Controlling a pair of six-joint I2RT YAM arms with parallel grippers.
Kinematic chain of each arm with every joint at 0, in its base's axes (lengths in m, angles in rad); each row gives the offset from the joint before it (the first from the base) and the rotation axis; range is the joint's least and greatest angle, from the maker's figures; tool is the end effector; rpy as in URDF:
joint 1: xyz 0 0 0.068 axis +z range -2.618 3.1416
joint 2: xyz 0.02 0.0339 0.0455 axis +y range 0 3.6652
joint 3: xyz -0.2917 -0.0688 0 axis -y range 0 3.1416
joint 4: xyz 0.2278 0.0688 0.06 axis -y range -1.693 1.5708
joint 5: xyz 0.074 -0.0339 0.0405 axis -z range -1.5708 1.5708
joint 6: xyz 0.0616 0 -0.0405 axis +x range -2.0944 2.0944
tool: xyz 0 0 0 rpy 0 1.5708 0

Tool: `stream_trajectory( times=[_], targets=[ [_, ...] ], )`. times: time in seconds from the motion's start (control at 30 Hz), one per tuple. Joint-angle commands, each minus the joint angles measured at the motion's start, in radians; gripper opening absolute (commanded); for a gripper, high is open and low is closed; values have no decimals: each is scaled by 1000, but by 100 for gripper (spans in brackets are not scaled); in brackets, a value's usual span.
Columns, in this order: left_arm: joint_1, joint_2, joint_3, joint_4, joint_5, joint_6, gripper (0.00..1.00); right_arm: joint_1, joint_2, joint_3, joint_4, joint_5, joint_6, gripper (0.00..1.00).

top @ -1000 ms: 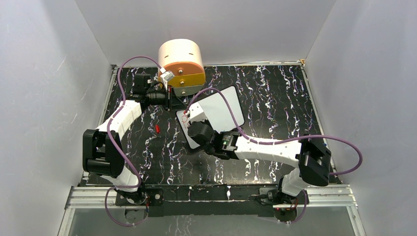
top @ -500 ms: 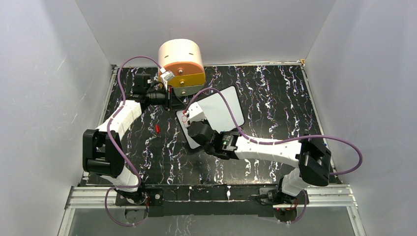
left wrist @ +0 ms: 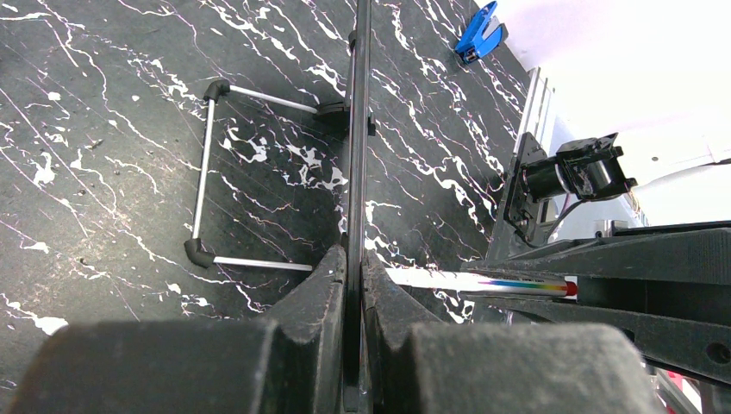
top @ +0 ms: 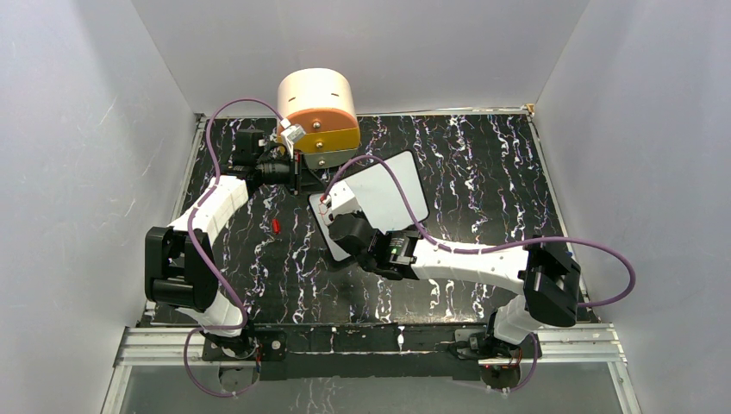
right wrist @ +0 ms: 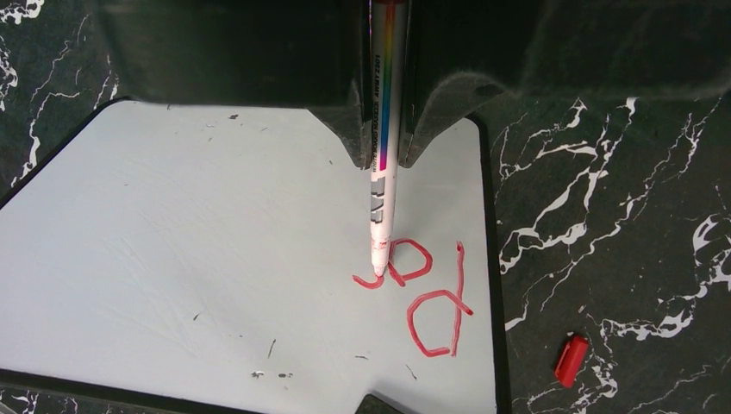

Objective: Write a sentence on the whiteboard

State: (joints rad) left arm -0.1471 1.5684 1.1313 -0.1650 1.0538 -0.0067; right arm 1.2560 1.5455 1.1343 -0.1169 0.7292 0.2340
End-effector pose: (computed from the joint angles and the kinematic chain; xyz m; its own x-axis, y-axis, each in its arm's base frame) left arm 0.3257 -0.1024 0.3040 -0.5655 0.0804 -0.8208 0.7774 0.3845 -0.4979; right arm 0.1471 0.3192 0.3086 -0.2749 -0.2857 -0.9181 -0.4802 0.8680 -0.1263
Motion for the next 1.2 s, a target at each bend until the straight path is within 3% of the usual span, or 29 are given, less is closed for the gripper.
stream_trajectory(
  times=[0.0, 0.4, 1.17],
  targets=[
    [-8, 16, -18, -53, -43, 20, 0, -9, -4, 25, -24, 17, 16, 0],
    [-8, 16, -19, -53, -45, 20, 0, -9, -9, 25, -70, 60, 41, 0],
    [-8, 16, -19, -54, -45, 20, 0, -9, -14, 32, -34, -25, 27, 0]
  ],
)
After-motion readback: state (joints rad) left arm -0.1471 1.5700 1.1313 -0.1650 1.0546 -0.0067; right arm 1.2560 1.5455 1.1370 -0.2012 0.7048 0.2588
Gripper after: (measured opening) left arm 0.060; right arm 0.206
